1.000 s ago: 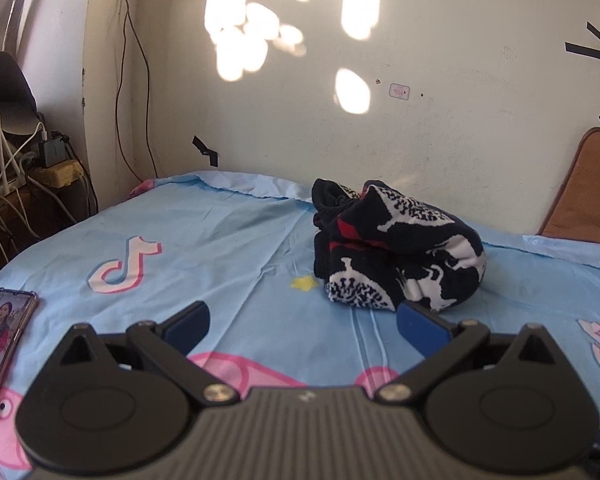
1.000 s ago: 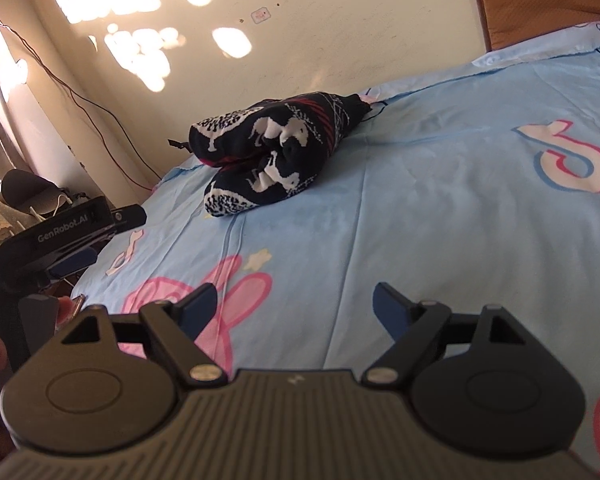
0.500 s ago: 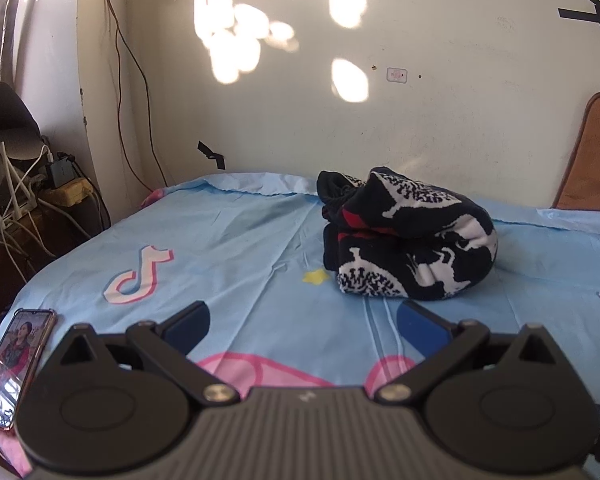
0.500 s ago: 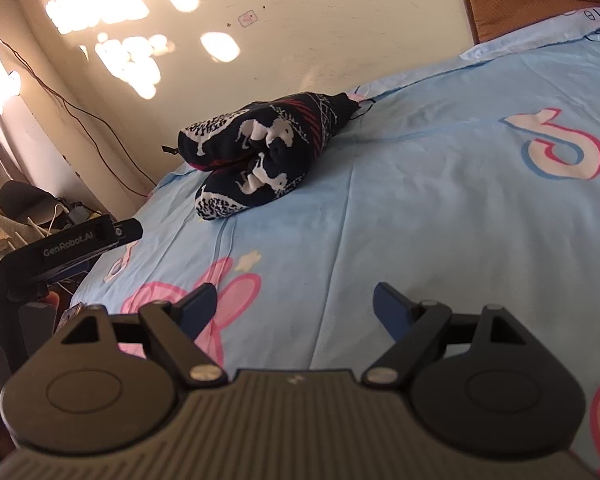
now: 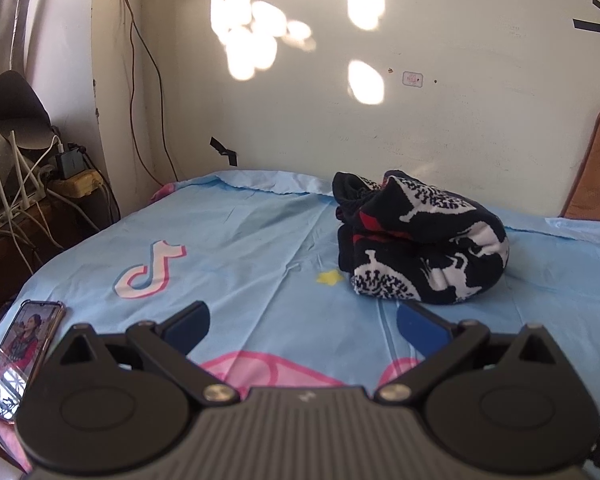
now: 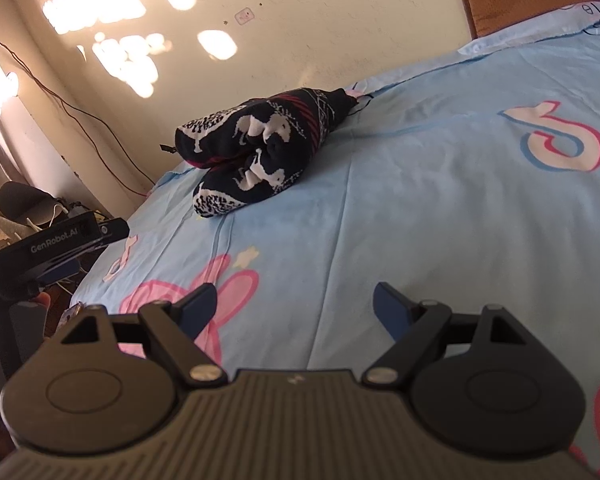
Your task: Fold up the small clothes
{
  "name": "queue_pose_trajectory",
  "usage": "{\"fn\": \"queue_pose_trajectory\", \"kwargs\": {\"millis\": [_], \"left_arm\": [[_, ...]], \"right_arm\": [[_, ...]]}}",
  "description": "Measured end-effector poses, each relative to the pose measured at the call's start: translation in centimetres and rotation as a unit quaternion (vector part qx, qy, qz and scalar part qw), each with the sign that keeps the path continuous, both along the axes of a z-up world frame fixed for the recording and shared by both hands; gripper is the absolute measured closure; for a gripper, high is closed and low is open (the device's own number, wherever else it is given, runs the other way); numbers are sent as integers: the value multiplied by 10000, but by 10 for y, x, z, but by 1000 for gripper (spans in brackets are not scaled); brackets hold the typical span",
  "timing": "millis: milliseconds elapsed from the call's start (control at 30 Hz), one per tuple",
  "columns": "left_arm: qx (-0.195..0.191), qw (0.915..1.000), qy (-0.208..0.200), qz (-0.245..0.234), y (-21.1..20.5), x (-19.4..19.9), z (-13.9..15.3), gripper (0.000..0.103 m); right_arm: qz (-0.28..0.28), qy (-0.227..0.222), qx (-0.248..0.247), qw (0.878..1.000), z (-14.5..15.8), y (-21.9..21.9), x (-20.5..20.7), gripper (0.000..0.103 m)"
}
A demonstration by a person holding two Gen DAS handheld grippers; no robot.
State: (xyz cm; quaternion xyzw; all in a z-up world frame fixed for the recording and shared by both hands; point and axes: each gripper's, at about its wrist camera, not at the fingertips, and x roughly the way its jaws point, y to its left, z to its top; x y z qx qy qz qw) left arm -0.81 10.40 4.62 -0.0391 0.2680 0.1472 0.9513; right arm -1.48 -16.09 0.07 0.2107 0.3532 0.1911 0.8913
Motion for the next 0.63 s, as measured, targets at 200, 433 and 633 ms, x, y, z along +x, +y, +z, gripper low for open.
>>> {"fn": "queue_pose_trajectory", "kwargs": {"millis": [200,433,633], "left_arm": [[122,9999,79,-62,-3,2,-1,0],[32,9997,123,-212,-5,3,-3,0],[29,9992,115,-389,-9,4,-5,0]], "right_arm": [[-1,2,0,10000,0,0,0,16],[-1,-5,-7,10000,-1,0,0,16],[-37,-91,-114,9999,0,1,-1,16]]}}
